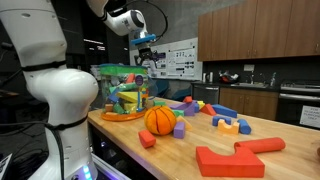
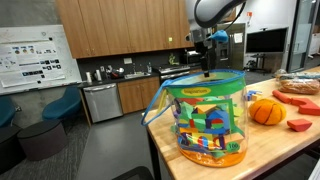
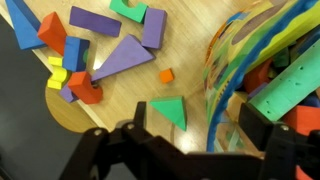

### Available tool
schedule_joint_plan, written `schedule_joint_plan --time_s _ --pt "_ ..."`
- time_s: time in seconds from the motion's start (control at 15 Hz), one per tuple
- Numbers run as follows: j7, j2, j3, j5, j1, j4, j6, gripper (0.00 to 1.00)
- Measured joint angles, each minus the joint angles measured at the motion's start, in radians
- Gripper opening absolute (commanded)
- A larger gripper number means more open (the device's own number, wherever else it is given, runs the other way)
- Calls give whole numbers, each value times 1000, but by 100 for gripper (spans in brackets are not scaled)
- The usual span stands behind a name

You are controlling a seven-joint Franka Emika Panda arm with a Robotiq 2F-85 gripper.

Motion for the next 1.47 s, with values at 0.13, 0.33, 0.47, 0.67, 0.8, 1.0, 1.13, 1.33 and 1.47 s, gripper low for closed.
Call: schedule_joint_plan --time_s 0.13,0.33,0.47,0.67,0.8,1.0,1.13,1.33,1.47 --pt "0 0 0 0 0 0 0 93" --pt "0 0 0 0 0 0 0 93" --pt "0 0 0 0 0 0 0 99" --pt "0 -2 0 0 0 9 1 100" --pt "-2 -22 1 0 0 40 1 100" --pt "-4 -106 -4 0 0 88 0 100" --pt "0 -180 -21 2 -1 100 1 100" --pt "15 -267 -84 34 -16 73 27 100" --pt "24 -298 -144 66 -38 25 74 100"
